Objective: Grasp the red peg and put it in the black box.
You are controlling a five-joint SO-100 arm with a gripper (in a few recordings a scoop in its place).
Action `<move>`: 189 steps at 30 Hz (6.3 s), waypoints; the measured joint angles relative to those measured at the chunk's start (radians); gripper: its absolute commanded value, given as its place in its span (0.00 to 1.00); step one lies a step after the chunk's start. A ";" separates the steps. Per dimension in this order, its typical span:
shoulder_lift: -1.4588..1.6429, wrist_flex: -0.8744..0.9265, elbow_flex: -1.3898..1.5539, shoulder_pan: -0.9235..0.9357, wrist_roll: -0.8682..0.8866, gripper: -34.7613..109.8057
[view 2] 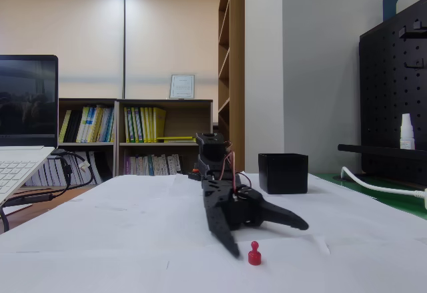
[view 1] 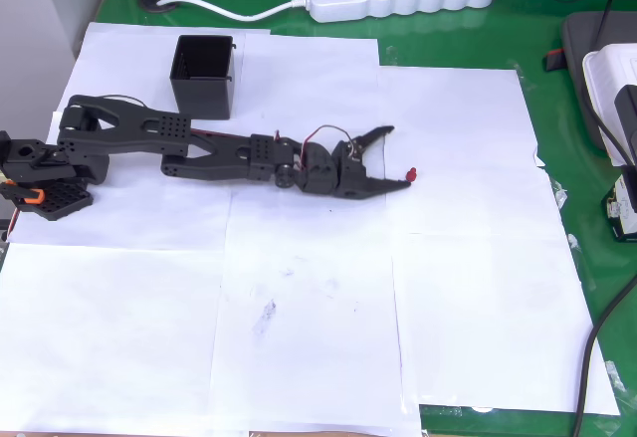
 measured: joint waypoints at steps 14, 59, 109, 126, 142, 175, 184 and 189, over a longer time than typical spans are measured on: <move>0.000 -0.003 -0.003 0.002 -0.017 0.56; -0.008 -0.044 -0.040 0.080 -0.046 0.24; -0.008 -0.044 -0.044 0.080 -0.086 0.61; -0.008 -0.044 -0.044 0.080 -0.086 0.28; -0.008 -0.044 -0.044 0.080 -0.104 0.24; -0.040 -0.041 -0.032 0.064 -0.052 0.40; -0.051 -0.041 -0.060 0.069 -0.083 0.52; -0.083 -0.103 -0.149 0.069 -0.121 0.52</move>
